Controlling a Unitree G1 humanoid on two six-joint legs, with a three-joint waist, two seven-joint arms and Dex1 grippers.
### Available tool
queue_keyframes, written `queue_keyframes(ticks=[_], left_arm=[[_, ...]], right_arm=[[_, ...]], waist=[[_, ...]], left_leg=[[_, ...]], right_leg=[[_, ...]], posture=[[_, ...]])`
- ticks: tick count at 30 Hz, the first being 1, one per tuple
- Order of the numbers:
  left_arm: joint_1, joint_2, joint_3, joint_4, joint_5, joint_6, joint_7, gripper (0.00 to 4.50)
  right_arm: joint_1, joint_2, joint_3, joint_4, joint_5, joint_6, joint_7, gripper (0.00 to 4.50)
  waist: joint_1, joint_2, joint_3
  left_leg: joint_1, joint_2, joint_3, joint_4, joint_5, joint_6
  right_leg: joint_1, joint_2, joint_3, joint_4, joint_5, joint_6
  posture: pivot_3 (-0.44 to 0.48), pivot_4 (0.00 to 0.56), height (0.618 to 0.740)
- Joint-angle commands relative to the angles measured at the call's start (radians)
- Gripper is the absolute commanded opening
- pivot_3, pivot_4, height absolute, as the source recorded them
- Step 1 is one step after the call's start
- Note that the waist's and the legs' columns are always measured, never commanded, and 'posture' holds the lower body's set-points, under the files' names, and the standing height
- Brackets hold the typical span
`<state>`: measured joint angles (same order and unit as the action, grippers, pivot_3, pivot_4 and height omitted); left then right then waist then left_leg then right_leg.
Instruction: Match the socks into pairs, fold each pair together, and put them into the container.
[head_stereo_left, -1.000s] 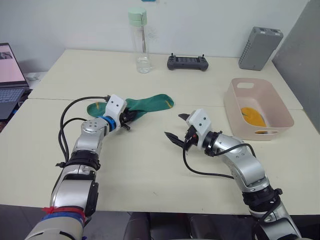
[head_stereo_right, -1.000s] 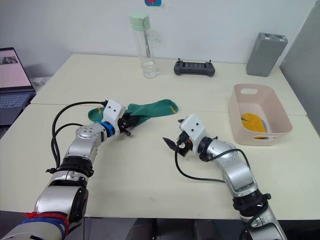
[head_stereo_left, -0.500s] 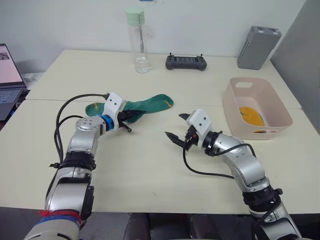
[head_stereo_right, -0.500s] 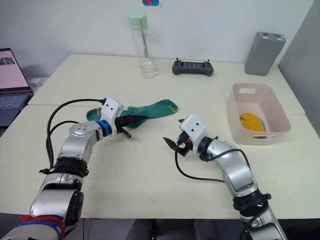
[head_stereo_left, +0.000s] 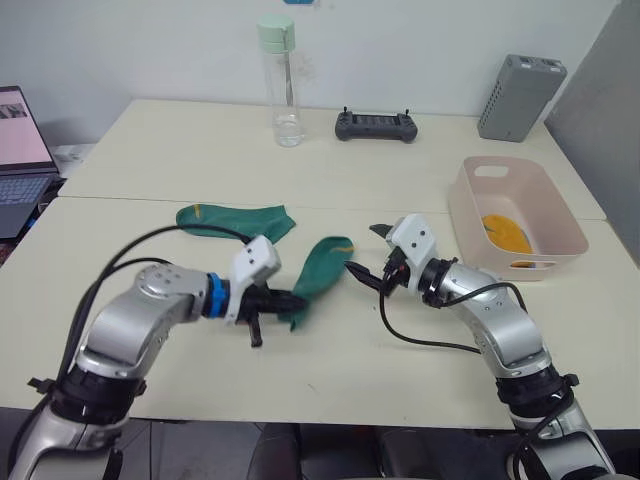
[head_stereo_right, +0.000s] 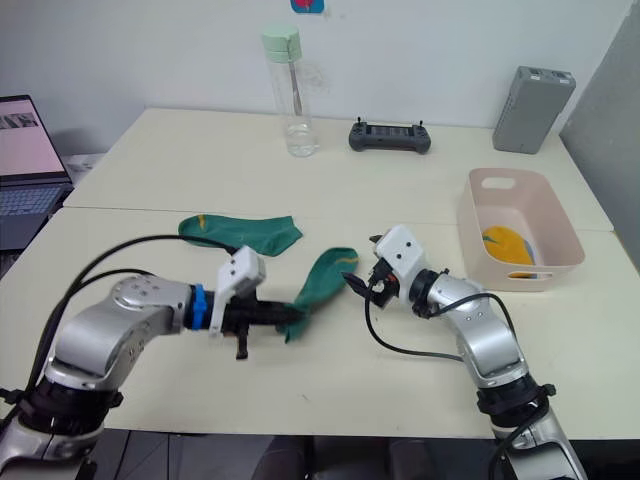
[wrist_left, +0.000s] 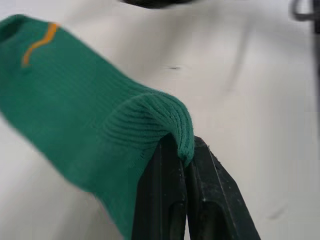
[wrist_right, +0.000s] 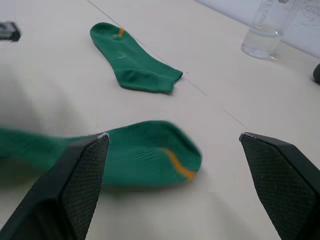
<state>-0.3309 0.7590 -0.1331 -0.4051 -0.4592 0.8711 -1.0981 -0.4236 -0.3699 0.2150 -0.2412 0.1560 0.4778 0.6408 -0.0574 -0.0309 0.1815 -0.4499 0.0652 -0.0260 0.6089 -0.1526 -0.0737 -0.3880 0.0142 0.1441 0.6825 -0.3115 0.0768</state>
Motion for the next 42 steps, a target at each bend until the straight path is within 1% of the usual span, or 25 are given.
queue_keyframes(ticks=[1, 4, 5, 8, 11, 12, 15, 17, 19, 20, 22, 25, 27, 29, 33, 38, 39, 41, 42], left_arm=[[0.023, -0.01, -0.033, -0.074, -0.028, 0.014, 0.028, 0.67], [0.02, -0.015, -0.013, -0.079, -0.067, 0.028, 0.032, 1.48], [0.018, -0.005, -0.001, -0.074, -0.072, 0.013, 0.022, 1.91], [0.015, 0.04, 0.035, -0.06, -0.101, -0.019, -0.032, 2.76], [-0.025, 0.086, 0.077, 0.028, -0.11, -0.068, -0.094, 3.75], [-0.067, 0.067, 0.071, 0.105, -0.074, -0.123, -0.081, 4.01], [-0.194, -0.046, 0.014, 0.331, 0.069, -0.301, 0.026, 4.01], [-0.259, -0.128, -0.028, 0.464, 0.158, -0.402, 0.089, 4.01], [-0.316, -0.205, -0.069, 0.583, 0.226, -0.493, 0.122, 4.01], [-0.333, -0.229, -0.079, 0.623, 0.249, -0.523, 0.128, 4.01], [-0.37, -0.265, -0.12, 0.709, 0.327, -0.609, 0.158, 4.01], [-0.413, -0.319, -0.153, 0.783, 0.367, -0.65, 0.16, 4.01], [-0.435, -0.332, -0.16, 0.833, 0.403, -0.688, 0.175, 3.62], [-0.449, -0.338, -0.144, 0.867, 0.406, -0.703, 0.173, 3.12], [-0.449, -0.331, -0.126, 0.876, 0.398, -0.702, 0.153, 1.84], [-0.425, -0.327, -0.1, 0.84, 0.378, -0.662, 0.143, 0.28], [-0.421, -0.326, -0.094, 0.835, 0.377, -0.655, 0.149, 0.03], [-0.417, -0.324, -0.085, 0.829, 0.378, -0.641, 0.16, 0.03], [-0.418, -0.325, -0.069, 0.832, 0.381, -0.628, 0.189, 0.03]], right_arm=[[0.014, -0.05, -0.04, -0.066, 0.061, 0.008, 0.071, 4.5], [0.045, -0.116, -0.079, -0.107, 0.115, 0.045, 0.124, 4.5], [0.057, -0.136, -0.096, -0.123, 0.136, 0.059, 0.137, 4.5], [0.094, -0.181, -0.129, -0.17, 0.192, 0.104, 0.164, 4.5], [0.159, -0.249, -0.153, -0.246, 0.274, 0.188, 0.215, 4.5], [0.184, -0.283, -0.151, -0.279, 0.315, 0.233, 0.242, 4.5], [0.219, -0.346, -0.125, -0.336, 0.38, 0.323, 0.283, 4.5], [0.216, -0.344, -0.106, -0.344, 0.381, 0.332, 0.268, 4.5], [0.201, -0.322, -0.085, -0.344, 0.37, 0.332, 0.239, 4.5], [0.196, -0.314, -0.079, -0.344, 0.367, 0.332, 0.229, 4.5], [0.186, -0.295, -0.072, -0.346, 0.37, 0.337, 0.208, 4.5], [0.183, -0.276, -0.063, -0.361, 0.376, 0.354, 0.177, 4.5], [0.188, -0.274, -0.061, -0.372, 0.384, 0.363, 0.166, 4.5], [0.199, -0.278, -0.06, -0.38, 0.387, 0.368, 0.159, 4.5], [0.213, -0.292, -0.035, -0.378, 0.366, 0.356, 0.153, 4.5], [0.196, -0.27, -0.011, -0.365, 0.363, 0.356, 0.13, 4.5], [0.191, -0.264, -0.005, -0.363, 0.36, 0.36, 0.122, 4.5], [0.186, -0.254, 0.002, -0.359, 0.36, 0.369, 0.11, 4.5], [0.185, -0.243, 0.001, -0.361, 0.371, 0.384, 0.099, 4.5]], waist=[[0.0, 0.0, 0.0], [0.001, 0.0, 0.0], [0.001, 0.0, 0.0], [0.0, 0.0, 0.0], [0.0, 0.0, 0.0], [0.0, 0.0, 0.0], [0.012, 0.001, 0.0], [0.017, -0.001, 0.0], [0.019, -0.001, 0.0], [0.018, -0.001, 0.0], [0.014, -0.001, 0.0], [0.014, -0.001, 0.0], [0.016, -0.001, 0.0], [0.015, -0.001, 0.0], [0.015, -0.001, 0.0], [0.015, -0.001, 0.0], [0.014, -0.001, 0.0], [0.014, -0.001, 0.0], [0.014, -0.001, 0.0]], left_leg=[[0.0, 0.0, 0.0, 0.0, 0.0, 0.0], [0.0, 0.0, 0.0, 0.0, 0.0, 0.0], [0.0, 0.0, 0.0, 0.0, 0.0, 0.0], [0.0, 0.0, 0.0, 0.0, 0.0, 0.0], [0.0, 0.0, 0.0, 0.0, 0.0, 0.0], [0.0, 0.0, 0.0, 0.0, 0.0, 0.0], [0.0, -0.001, 0.0, 0.0, 0.0, 0.0], [0.0, -0.001, 0.0, 0.002, 0.0, 0.001], [0.0, -0.001, 0.001, 0.003, 0.0, 0.001], [0.0, -0.001, 0.001, 0.004, 0.0, 0.001], [0.0, -0.001, 0.001, 0.003, 0.0, 0.001], [-0.001, -0.001, 0.001, 0.002, 0.0, 0.001], [-0.001, -0.001, 0.001, 0.002, 0.0, 0.001], [-0.001, -0.001, 0.001, 0.001, 0.0, 0.001], [-0.001, -0.001, 0.001, 0.001, 0.0, 0.001], [-0.001, -0.001, 0.001, 0.002, 0.0, 0.001], [-0.001, -0.001, 0.001, 0.002, 0.0, 0.001], [-0.001, -0.001, 0.001, 0.002, 0.0, 0.001], [-0.001, -0.001, 0.0, 0.002, 0.0, 0.001]], right_leg=[[0.0, 0.0, 0.0, 0.0, 0.0, 0.0], [0.0, 0.0, 0.0, 0.0, 0.0, 0.0], [0.0, 0.0, 0.0, 0.0, 0.0, 0.0], [0.0, 0.0, 0.0, 0.0, -0.001, 0.0], [0.0, 0.0, 0.0, 0.0, -0.001, -0.001], [0.0, 0.0, 0.0, 0.0, -0.002, -0.001], [0.001, 0.0, 0.0, -0.001, -0.002, -0.001], [0.001, 0.0, 0.0, -0.001, -0.002, -0.002], [0.002, 0.0, 0.002, -0.002, -0.001, 0.001], [0.002, 0.0, 0.002, -0.002, 0.001, 0.004], [0.001, 0.0, 0.002, -0.001, 0.001, 0.004], [0.0, 0.001, 0.002, -0.001, 0.001, 0.003], [0.0, 0.001, 0.002, -0.001, 0.001, 0.002], [0.0, 0.001, 0.002, -0.001, 0.001, 0.002], [0.0, 0.001, 0.002, -0.001, 0.001, 0.003], [0.0, 0.0, 0.002, -0.001, 0.001, 0.003], [0.0, 0.001, 0.002, -0.001, 0.001, 0.003], [0.0, 0.001, 0.001, -0.001, 0.001, 0.003], [0.0, 0.001, 0.001, -0.001, 0.001, 0.003]], posture=[[0.0, 0.15, 0.74], [0.0, 0.15, 0.74], [0.0, 0.15, 0.74], [0.0, 0.15, 0.74], [0.0, 0.15, 0.74], [0.0, 0.15, 0.74], [0.0, 0.15, 0.74], [0.0, 0.15, 0.74], [0.0, 0.15, 0.74], [0.0, 0.15, 0.74], [0.0, 0.15, 0.74], [0.0, 0.15, 0.74], [0.0, 0.15, 0.74], [0.0, 0.15, 0.74], [0.0, 0.15, 0.74], [0.0, 0.15, 0.74], [0.0, 0.15, 0.74], [0.0, 0.15, 0.74], [0.0, 0.15, 0.74]])
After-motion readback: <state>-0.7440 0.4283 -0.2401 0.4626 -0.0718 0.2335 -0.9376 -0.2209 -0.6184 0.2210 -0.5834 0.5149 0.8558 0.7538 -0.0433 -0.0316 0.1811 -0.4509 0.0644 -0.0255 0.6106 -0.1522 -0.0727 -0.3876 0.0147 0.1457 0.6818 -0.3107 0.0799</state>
